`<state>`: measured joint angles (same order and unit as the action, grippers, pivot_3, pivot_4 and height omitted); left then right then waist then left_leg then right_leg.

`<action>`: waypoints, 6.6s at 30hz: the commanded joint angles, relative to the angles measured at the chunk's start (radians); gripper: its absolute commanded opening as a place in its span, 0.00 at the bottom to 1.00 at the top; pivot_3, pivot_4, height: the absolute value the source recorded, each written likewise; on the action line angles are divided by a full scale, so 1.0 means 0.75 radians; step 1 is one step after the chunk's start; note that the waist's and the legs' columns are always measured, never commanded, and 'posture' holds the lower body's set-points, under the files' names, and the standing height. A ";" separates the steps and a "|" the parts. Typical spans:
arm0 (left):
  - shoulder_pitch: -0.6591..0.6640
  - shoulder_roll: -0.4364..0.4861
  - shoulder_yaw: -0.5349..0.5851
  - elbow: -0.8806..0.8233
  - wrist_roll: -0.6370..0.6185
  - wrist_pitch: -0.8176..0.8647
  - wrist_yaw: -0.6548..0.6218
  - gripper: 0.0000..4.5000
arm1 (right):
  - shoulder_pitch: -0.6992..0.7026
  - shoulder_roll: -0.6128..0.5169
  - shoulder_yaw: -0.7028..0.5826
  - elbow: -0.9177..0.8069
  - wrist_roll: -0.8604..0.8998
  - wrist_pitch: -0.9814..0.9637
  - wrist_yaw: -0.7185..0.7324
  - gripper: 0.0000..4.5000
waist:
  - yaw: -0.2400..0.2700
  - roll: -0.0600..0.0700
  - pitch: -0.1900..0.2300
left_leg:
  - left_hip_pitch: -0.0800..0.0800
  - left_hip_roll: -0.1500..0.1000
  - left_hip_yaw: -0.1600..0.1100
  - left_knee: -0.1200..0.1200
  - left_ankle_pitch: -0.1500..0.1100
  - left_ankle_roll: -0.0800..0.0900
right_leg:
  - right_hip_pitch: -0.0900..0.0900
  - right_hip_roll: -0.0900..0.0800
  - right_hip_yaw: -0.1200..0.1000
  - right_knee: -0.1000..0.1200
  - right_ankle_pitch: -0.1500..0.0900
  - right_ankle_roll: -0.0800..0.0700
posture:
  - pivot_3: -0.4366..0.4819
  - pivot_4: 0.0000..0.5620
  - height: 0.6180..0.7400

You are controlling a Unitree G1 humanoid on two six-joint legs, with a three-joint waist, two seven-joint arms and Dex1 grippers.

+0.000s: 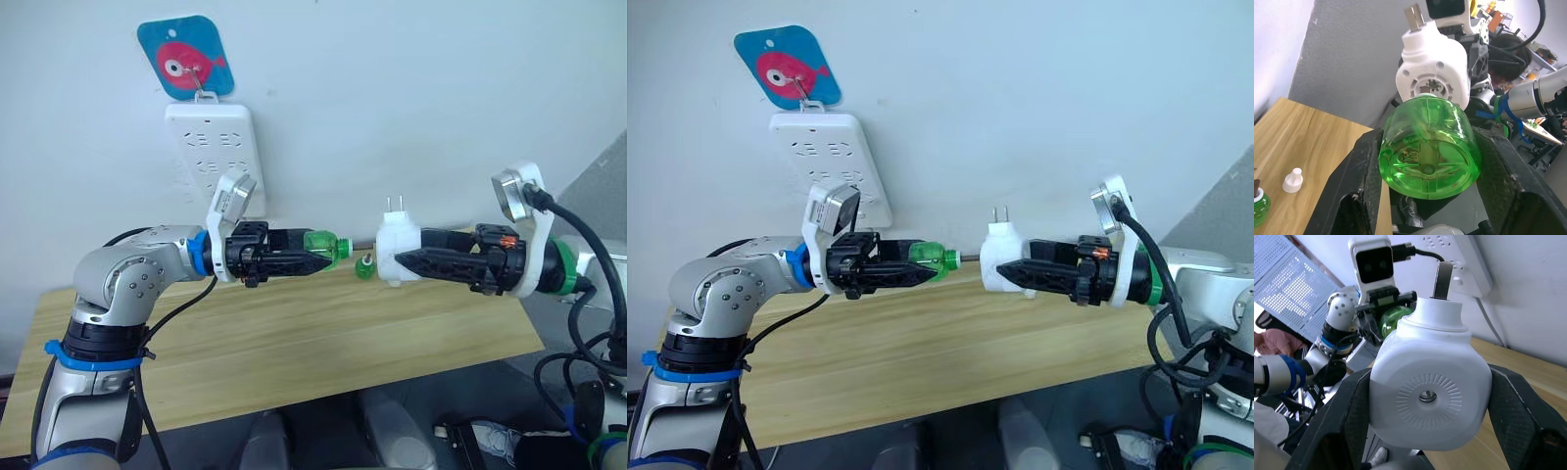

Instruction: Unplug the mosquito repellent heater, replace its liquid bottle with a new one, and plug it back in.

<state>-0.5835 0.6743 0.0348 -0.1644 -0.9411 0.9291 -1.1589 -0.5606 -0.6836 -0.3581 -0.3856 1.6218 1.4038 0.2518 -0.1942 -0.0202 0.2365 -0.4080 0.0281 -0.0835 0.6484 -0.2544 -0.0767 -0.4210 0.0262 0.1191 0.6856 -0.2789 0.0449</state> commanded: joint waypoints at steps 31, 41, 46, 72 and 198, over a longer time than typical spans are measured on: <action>-0.046 -0.076 0.037 -0.058 -0.059 0.029 0.046 0.51 | 0.022 -0.284 0.300 -0.027 0.335 -0.409 -0.075 0.67 | 0.006 0.000 -0.010 | -0.001 0.000 -0.001 0.019 0.000 0.000 | 0.000 0.003 0.002 0.016 0.000 0.001 | 0.28 0.23 0.97; -0.040 -0.053 -0.012 -0.091 0.012 -0.019 0.007 0.51 | -0.001 -0.303 0.341 -0.030 0.386 -0.394 -0.030 0.67 | 0.008 0.000 -0.011 | 0.000 0.000 -0.001 0.019 0.000 0.000 | 0.000 0.003 0.002 0.016 0.000 0.001 | 0.28 0.23 0.97; -0.041 -0.065 -0.010 -0.074 0.032 -0.037 0.010 0.51 | -0.019 -0.335 0.358 -0.029 0.395 -0.382 0.005 0.67 | 0.009 0.000 -0.011 | 0.000 0.000 -0.001 0.019 0.000 0.000 | 0.000 0.003 0.002 0.016 0.000 0.001 | 0.28 0.23 0.97; 0.019 -0.028 0.013 -0.102 0.075 -0.061 -0.014 0.51 | -0.035 -0.393 0.328 0.100 0.222 -0.352 0.117 0.67 | 0.025 0.000 -0.022 | 0.000 0.000 -0.001 0.019 0.000 0.000 | 0.000 0.003 0.002 0.016 0.001 0.001 | 0.29 0.22 0.97; 0.001 -0.228 -0.085 -0.105 0.204 -0.241 0.015 0.51 | -0.179 -0.348 0.527 0.145 0.443 -0.304 -0.094 1.00 | 0.036 0.000 -0.047 | 0.000 0.000 -0.001 0.021 0.000 0.000 | 0.001 0.003 0.002 0.018 0.001 0.001 | 0.29 0.20 0.97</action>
<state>-0.5810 0.5060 -0.0517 -0.2294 -0.7746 0.7681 -1.1531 -0.6795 -0.9341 0.0534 -0.2667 1.9102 1.1882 0.1762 -0.1674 -0.0199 0.2015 -0.4078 0.0281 -0.0841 0.6639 -0.2545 -0.0764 -0.4203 0.0284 0.1203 0.6989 -0.2783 0.0457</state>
